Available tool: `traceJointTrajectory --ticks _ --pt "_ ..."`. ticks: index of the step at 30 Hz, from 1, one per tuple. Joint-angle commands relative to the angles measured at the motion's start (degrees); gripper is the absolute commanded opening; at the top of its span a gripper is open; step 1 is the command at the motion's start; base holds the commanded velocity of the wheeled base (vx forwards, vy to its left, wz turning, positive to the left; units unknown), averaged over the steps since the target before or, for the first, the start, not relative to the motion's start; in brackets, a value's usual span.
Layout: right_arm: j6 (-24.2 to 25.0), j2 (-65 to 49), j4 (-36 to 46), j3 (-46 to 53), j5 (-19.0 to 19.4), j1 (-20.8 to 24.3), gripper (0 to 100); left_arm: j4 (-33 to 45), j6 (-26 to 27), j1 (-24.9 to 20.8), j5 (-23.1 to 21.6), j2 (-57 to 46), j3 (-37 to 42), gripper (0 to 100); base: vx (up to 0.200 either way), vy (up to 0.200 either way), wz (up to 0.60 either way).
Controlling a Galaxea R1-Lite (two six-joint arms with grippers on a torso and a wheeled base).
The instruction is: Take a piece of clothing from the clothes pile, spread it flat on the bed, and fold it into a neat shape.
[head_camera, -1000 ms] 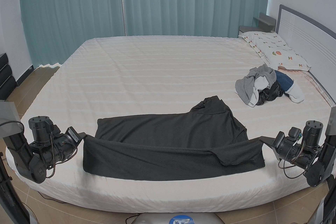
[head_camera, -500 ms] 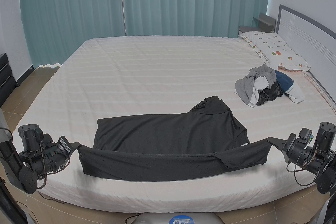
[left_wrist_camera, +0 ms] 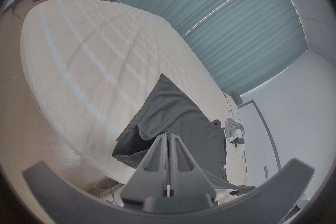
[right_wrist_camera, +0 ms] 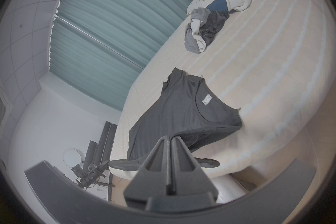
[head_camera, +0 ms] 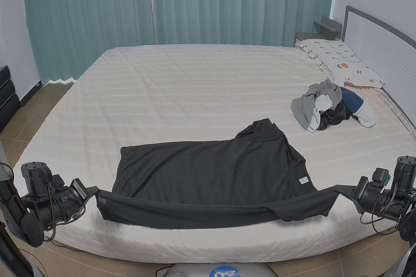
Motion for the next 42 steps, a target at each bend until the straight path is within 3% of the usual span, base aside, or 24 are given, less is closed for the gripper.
traceJointTrajectory --ticks 1,7,17,30,42 --pt "-0.6 -5.6 2.9 1.0 0.0 0.2 0 -0.3 1.1 0.0 -0.2 0.2 2.0 0 0.0 0.0 0.0" --pt "-3.6 -7.9 10.6 1.0 0.1 0.0 0 -0.3 2.8 0.0 -0.3 0.4 3.8 0 0.0 0.0 0.0" --pt "-4.2 -5.3 11.0 -3.5 0.2 -0.1 0 -0.3 2.8 -0.1 -0.1 2.6 0.6 0 0.0 0.0 0.0" --pt "-4.2 13.4 11.0 -18.3 -0.4 0.1 0 -0.3 2.9 -0.3 0.8 16.4 -10.1 0 0.0 0.0 0.0" --pt "-4.1 25.2 10.9 -26.4 -2.8 0.6 0 -0.3 3.0 -1.4 2.3 21.3 -15.7 0 0.0 0.0 0.0"
